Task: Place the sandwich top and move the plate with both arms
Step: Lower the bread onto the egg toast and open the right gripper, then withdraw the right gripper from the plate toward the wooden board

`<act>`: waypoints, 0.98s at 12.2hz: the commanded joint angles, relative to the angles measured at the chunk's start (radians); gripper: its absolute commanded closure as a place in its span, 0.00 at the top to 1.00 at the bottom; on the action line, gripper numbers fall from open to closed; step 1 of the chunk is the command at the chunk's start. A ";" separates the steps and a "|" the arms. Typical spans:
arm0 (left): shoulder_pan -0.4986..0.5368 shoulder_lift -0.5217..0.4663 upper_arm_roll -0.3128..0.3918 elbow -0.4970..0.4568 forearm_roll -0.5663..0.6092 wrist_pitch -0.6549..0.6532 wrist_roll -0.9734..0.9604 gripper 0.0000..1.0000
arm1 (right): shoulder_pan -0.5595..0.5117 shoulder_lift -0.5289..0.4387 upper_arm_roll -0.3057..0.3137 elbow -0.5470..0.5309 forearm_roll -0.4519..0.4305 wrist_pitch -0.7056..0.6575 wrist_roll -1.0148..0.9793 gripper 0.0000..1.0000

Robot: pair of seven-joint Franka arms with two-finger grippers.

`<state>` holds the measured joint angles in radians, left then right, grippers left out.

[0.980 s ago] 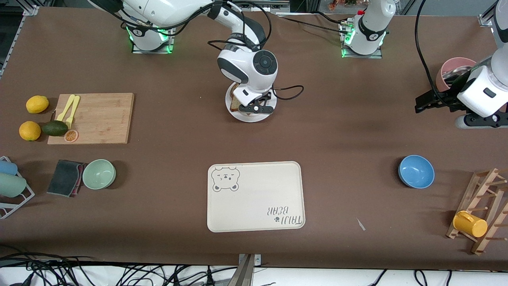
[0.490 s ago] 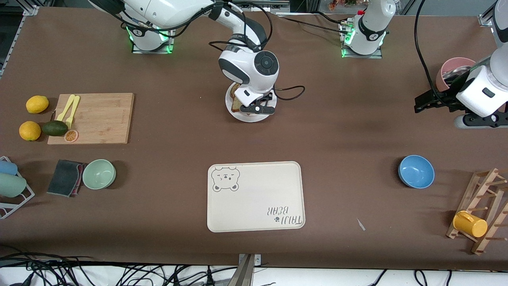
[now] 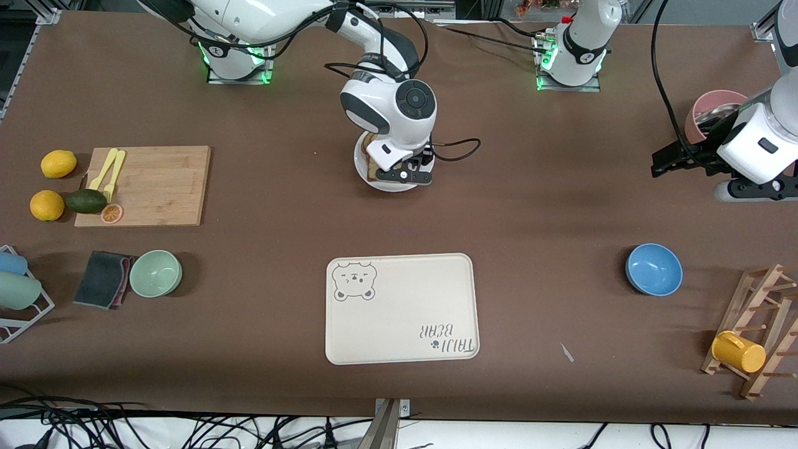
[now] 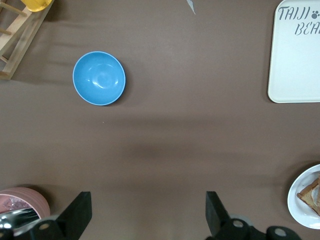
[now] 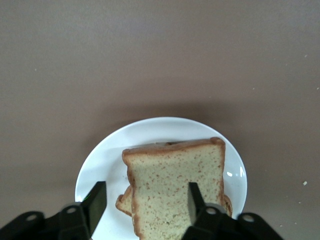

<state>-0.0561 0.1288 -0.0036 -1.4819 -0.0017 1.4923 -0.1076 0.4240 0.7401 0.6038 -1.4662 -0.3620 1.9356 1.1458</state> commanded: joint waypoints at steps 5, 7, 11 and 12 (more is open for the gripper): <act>-0.001 0.006 0.001 0.022 -0.024 -0.003 -0.004 1.00 | -0.172 -0.137 0.010 -0.002 -0.006 -0.105 -0.070 0.99; -0.001 0.006 0.001 0.022 -0.024 -0.003 -0.004 1.00 | -0.249 -0.169 0.005 -0.002 -0.006 -0.135 -0.194 0.99; -0.001 0.008 0.001 0.022 -0.024 -0.003 -0.004 1.00 | -0.418 -0.209 0.004 -0.002 0.011 -0.208 -0.472 0.99; 0.001 0.008 0.001 0.022 -0.024 -0.003 -0.004 1.00 | -0.448 -0.211 0.004 -0.005 0.021 -0.217 -0.515 0.99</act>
<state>-0.0573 0.1288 -0.0043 -1.4819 -0.0017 1.4923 -0.1079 0.0234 0.5595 0.5964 -1.4440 -0.3599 1.7408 0.7036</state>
